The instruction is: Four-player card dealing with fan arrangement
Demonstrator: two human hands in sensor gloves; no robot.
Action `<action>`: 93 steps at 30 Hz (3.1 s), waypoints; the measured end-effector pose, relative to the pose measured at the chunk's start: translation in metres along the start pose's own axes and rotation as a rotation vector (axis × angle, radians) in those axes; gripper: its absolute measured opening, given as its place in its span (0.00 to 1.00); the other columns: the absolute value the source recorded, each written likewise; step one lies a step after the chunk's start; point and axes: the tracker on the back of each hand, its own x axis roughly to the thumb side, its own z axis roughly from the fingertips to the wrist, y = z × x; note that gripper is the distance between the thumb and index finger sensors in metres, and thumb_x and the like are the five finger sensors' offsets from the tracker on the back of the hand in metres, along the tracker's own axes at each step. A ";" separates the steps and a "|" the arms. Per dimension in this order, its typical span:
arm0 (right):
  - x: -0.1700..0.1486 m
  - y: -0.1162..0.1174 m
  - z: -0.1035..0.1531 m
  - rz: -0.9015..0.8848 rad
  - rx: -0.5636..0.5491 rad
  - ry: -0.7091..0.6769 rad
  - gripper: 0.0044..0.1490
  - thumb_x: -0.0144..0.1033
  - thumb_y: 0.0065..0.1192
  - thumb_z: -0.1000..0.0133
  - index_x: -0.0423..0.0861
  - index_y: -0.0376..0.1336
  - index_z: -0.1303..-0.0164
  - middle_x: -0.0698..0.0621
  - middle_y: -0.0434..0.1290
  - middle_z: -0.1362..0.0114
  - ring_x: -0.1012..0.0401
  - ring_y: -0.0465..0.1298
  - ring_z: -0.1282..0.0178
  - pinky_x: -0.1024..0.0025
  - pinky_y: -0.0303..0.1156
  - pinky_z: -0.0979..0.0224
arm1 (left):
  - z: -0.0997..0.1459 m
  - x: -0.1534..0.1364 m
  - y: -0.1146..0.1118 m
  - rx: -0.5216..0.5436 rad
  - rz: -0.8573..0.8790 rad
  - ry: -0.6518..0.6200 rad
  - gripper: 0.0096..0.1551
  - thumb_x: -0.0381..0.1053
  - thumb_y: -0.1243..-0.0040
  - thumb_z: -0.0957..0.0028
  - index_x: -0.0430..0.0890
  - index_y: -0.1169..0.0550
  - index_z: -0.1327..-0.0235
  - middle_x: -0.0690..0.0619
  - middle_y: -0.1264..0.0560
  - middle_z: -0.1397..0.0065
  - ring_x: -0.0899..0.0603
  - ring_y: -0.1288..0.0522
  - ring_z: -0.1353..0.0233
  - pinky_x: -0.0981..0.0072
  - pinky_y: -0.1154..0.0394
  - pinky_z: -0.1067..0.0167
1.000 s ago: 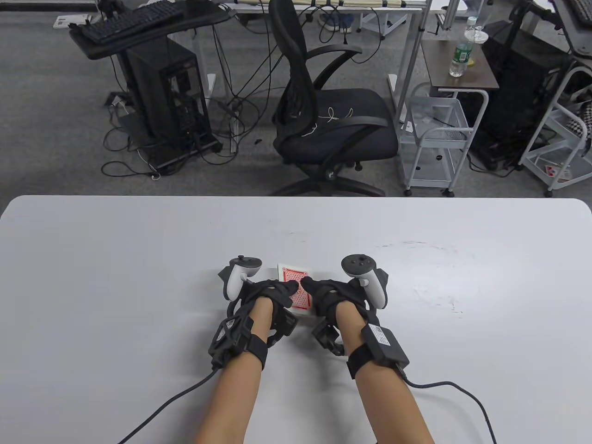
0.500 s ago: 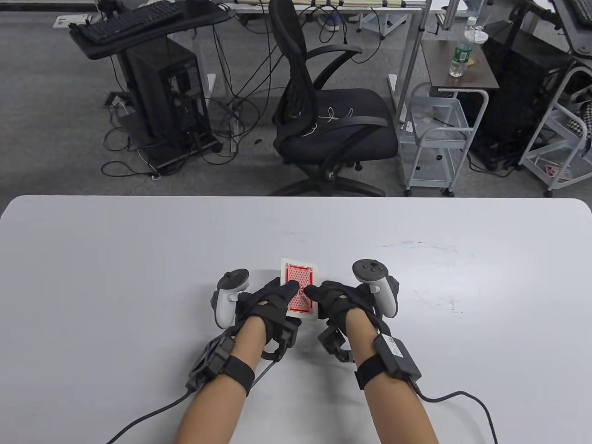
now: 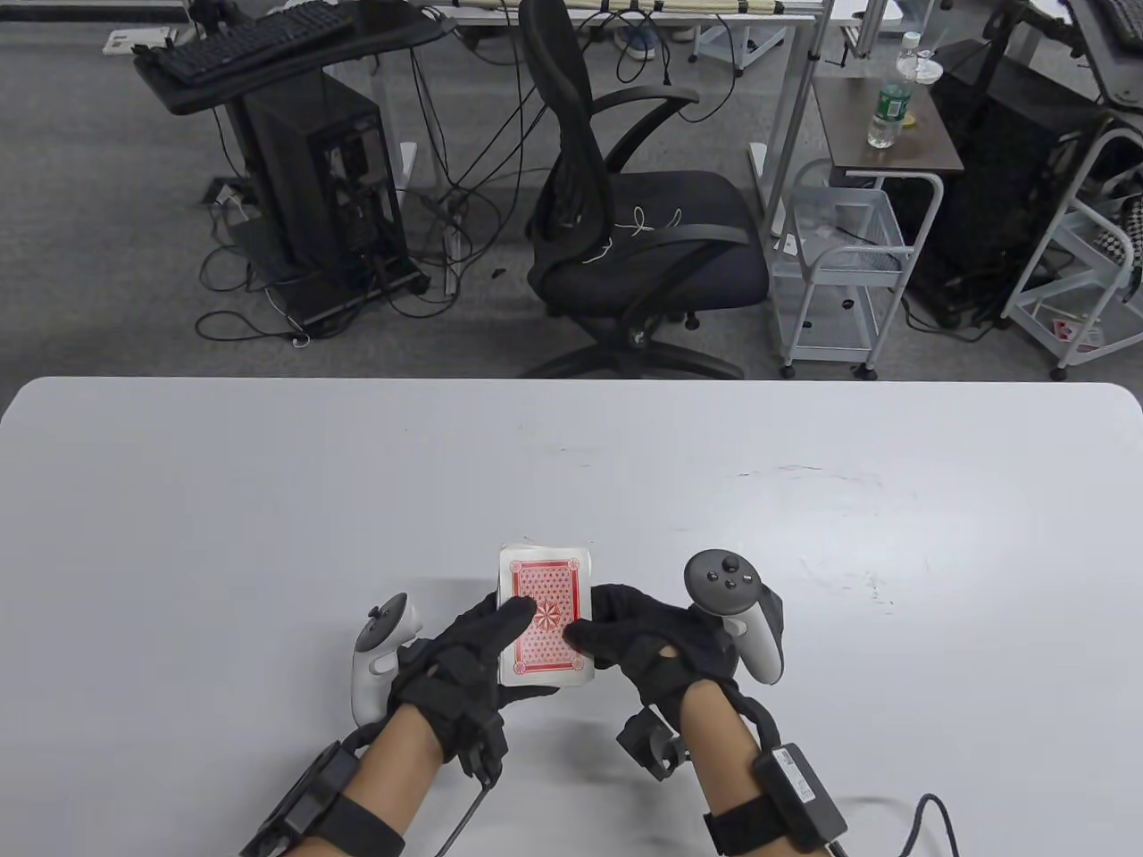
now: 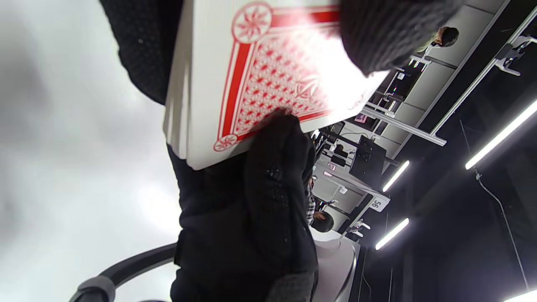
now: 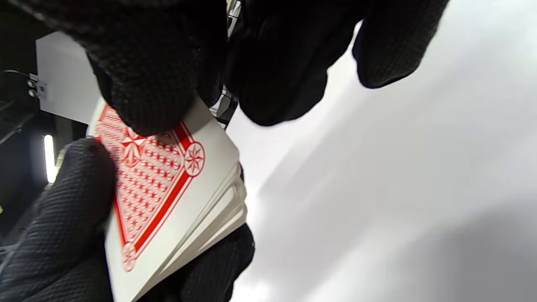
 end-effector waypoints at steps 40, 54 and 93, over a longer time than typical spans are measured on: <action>-0.003 -0.025 -0.141 0.867 -0.388 0.315 0.48 0.50 0.70 0.44 0.38 0.54 0.23 0.49 0.76 0.45 0.62 0.82 0.65 0.47 0.72 0.40 | 0.008 -0.015 0.076 0.331 -0.021 0.027 0.32 0.62 0.39 0.42 0.51 0.33 0.28 0.52 0.25 0.28 0.39 0.18 0.34 0.50 0.18 0.42; 0.020 0.021 -0.044 0.304 -0.026 -0.109 0.52 0.57 0.62 0.40 0.35 0.49 0.19 0.39 0.65 0.28 0.47 0.78 0.38 0.37 0.65 0.34 | 0.000 -0.021 0.051 0.215 0.039 -0.020 0.31 0.62 0.37 0.43 0.52 0.30 0.31 0.55 0.22 0.31 0.41 0.16 0.37 0.51 0.16 0.45; -0.052 -0.085 -0.016 0.899 -0.560 0.404 0.47 0.56 0.63 0.41 0.41 0.54 0.20 0.43 0.69 0.31 0.51 0.79 0.46 0.40 0.65 0.34 | 0.006 -0.019 0.054 0.253 -0.066 -0.030 0.32 0.63 0.39 0.45 0.51 0.29 0.31 0.54 0.22 0.31 0.40 0.16 0.37 0.50 0.17 0.45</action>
